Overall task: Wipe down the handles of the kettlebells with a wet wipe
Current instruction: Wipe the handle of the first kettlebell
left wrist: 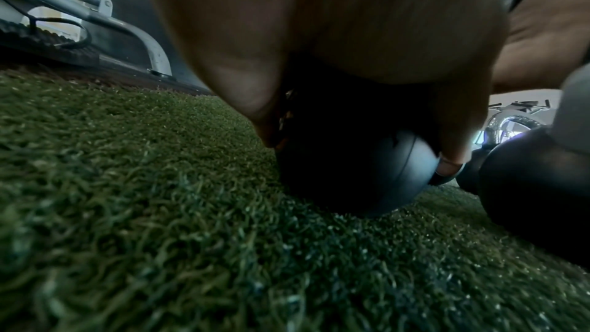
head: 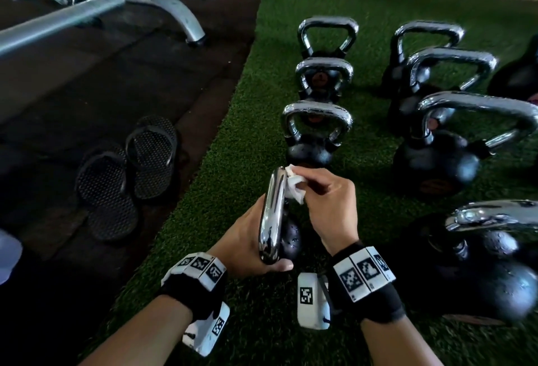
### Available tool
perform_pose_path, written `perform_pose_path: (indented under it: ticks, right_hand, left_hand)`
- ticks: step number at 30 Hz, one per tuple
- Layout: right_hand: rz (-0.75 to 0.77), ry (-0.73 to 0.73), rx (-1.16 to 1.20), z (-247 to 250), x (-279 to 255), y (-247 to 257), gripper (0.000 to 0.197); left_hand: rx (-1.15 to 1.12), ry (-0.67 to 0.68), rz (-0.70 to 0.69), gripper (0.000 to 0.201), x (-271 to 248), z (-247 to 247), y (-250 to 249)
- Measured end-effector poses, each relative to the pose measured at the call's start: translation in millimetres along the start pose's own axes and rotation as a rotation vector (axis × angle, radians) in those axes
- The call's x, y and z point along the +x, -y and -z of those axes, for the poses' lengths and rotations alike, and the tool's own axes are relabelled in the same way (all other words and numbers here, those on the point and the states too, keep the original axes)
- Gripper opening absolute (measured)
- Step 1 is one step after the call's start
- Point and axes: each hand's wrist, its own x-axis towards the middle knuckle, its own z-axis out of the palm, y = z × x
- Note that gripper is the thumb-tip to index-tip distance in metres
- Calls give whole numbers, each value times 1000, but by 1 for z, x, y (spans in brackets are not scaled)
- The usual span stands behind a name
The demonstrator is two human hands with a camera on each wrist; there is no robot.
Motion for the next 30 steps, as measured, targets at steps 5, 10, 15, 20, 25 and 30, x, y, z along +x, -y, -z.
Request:
perform_pose_path:
  ticks: [5, 10, 15, 20, 25, 30]
  right_hand:
    - [63, 158, 24, 14, -27, 12, 41]
    - [47, 191, 91, 21, -25, 26, 38]
    - [-10, 256, 128, 20, -47, 25, 36]
    - [-67, 242, 167, 25, -61, 25, 31]
    - [-108, 293, 131, 24, -72, 23, 25]
    - [-87, 325, 35, 23, -73, 7, 35]
  left_hand:
    - [0, 9, -59, 112, 2, -2, 1]
    - [4, 2, -57, 110, 6, 0, 5]
    - [24, -3, -78, 96, 5, -3, 12]
    - [26, -2, -108, 77, 6, -1, 7]
    - [0, 1, -65, 53, 3, 0, 4]
    - [-36, 3, -2, 61, 4, 1, 8]
